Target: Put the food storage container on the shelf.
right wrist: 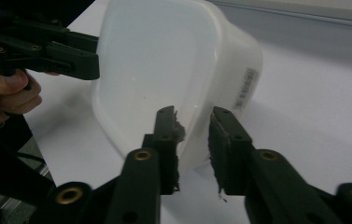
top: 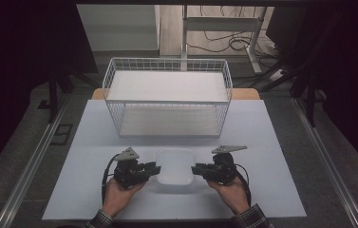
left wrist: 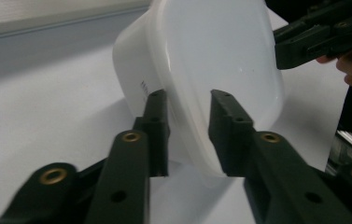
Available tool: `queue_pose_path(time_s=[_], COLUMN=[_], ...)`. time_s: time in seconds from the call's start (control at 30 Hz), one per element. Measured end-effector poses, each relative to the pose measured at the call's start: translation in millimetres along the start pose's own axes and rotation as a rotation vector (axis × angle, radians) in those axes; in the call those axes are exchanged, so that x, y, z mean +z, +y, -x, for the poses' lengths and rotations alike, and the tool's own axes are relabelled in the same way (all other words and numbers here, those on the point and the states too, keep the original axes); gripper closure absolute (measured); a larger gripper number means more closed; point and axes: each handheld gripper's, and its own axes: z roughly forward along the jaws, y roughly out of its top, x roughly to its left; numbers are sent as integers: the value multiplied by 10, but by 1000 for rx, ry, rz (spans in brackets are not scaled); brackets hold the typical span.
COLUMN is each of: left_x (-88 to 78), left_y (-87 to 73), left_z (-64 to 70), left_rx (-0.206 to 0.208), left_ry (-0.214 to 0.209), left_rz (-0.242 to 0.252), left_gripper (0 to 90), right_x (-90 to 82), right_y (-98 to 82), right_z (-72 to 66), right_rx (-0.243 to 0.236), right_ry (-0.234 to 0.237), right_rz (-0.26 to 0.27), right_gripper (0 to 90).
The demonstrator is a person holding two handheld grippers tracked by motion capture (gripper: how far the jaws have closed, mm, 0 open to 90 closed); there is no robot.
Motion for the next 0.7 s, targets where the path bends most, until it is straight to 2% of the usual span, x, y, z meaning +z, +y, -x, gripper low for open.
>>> queue_pose_path(time_s=[0.1, 0.17, 0.23, 0.7], left_x=[-1, 10, 17, -76], left_y=[-13, -13, -7, 243], left_z=[-12, -10, -16, -56], left_rx=[-21, -21, -20, 23], left_ry=[7, 21, 26, 68], left_rz=[13, 15, 16, 54], left_gripper=[768, 785, 786, 791], right_x=[-12, -6, -2, 35], right_y=[-10, -11, -2, 207], right_z=[-16, -50, -72, -52], right_rx=[3, -39, -57, -127], right_ry=[-14, -50, -67, -93], right_rz=[11, 14, 22, 92], right_gripper=[785, 786, 786, 778])
